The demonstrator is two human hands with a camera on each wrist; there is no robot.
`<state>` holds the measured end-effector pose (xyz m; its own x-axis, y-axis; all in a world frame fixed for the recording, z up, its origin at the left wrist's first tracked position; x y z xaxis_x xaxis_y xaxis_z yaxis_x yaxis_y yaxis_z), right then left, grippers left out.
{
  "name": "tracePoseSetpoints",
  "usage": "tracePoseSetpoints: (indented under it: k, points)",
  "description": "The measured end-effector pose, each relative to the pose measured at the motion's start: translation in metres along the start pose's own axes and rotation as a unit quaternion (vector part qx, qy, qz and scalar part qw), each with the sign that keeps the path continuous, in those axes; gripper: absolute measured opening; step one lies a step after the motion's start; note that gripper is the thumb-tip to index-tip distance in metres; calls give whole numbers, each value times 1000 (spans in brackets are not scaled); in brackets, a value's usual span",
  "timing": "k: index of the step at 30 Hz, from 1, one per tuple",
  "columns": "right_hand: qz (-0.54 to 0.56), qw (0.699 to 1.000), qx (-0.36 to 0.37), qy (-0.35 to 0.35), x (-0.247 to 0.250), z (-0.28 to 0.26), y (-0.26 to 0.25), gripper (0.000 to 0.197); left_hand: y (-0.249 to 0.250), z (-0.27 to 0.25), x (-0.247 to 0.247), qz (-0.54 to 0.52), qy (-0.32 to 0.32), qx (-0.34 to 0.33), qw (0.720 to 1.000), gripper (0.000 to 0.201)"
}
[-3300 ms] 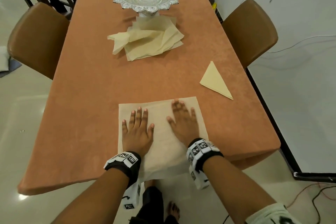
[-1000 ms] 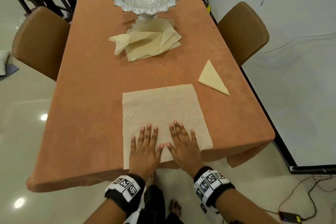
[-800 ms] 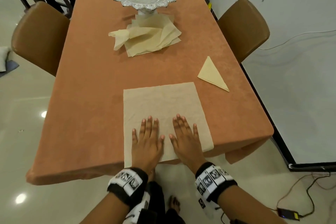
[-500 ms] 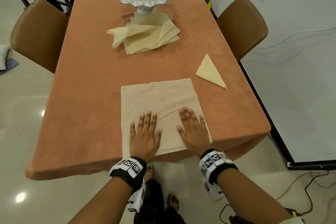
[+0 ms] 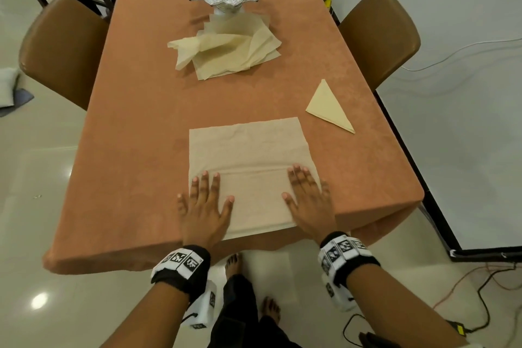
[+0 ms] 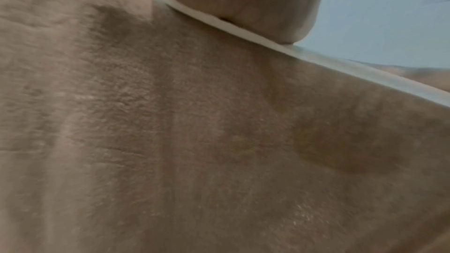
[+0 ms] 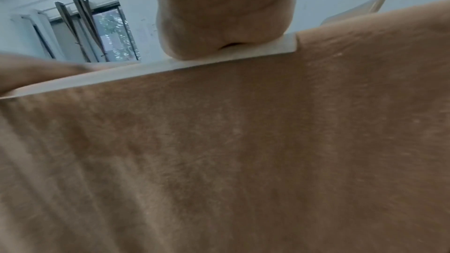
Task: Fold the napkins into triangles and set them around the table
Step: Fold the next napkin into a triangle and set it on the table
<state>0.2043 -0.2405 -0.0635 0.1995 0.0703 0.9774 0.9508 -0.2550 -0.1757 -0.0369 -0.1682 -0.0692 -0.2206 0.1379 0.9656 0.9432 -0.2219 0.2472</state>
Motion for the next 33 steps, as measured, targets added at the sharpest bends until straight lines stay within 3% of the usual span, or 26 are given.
tracePoseSetpoints:
  k: [3,4,6,7,9,13,15,17,18,21,22,24,27,29,33]
  points:
    - [1,996,-89,8,12,0,9,69,-6,-2,17,-34,-7,119,992,68]
    - [14,996,-91,18,14,4,-1,67,7,1,20,-40,6,116,992,66]
    - [41,998,-28,37,12,11,-34,66,46,7,15,-37,35,20,999,60]
    - [46,999,7,26,8,14,-47,68,63,7,7,-44,19,-21,999,60]
    - [32,999,34,-4,0,14,-50,71,68,8,-4,-34,-28,-37,998,63]
    - [-6,999,-35,11,4,3,6,70,13,0,1,5,-26,14,1000,66]
    - [-3,995,-102,-1,13,1,30,68,-9,-1,14,-7,-48,90,995,67]
    - [3,987,-160,-6,27,8,34,67,-16,10,31,-23,-58,160,985,70]
    - [12,987,-161,-2,34,16,27,66,-13,19,39,-31,-44,158,986,69]
    - [44,998,-49,27,46,58,-16,64,25,61,45,-19,-15,-1,1000,63]
    - [51,998,-7,20,47,76,-34,63,42,76,42,-14,-29,-53,998,63]
    - [61,998,28,-18,44,106,-60,62,66,102,31,-7,-84,-88,992,60]
    - [32,996,43,-74,29,128,-61,61,57,128,22,-4,-149,-50,988,59]
    - [20,996,36,-77,25,133,-41,62,30,141,26,-11,-149,3,989,62]
    - [18,995,-54,-87,37,147,-2,67,-21,167,50,-27,-159,94,982,66]
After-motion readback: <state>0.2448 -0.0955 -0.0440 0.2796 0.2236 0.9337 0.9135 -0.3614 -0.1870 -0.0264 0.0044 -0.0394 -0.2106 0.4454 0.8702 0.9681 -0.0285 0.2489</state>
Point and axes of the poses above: each hand's wrist, its own z-axis towards the middle knuckle, its own x-axis out of the back of the hand, y = z × x, the point moved 1 cm from there along z, towards the middle knuckle, and after that the axes turned 5 degrees about y, right-handed, at the moved point
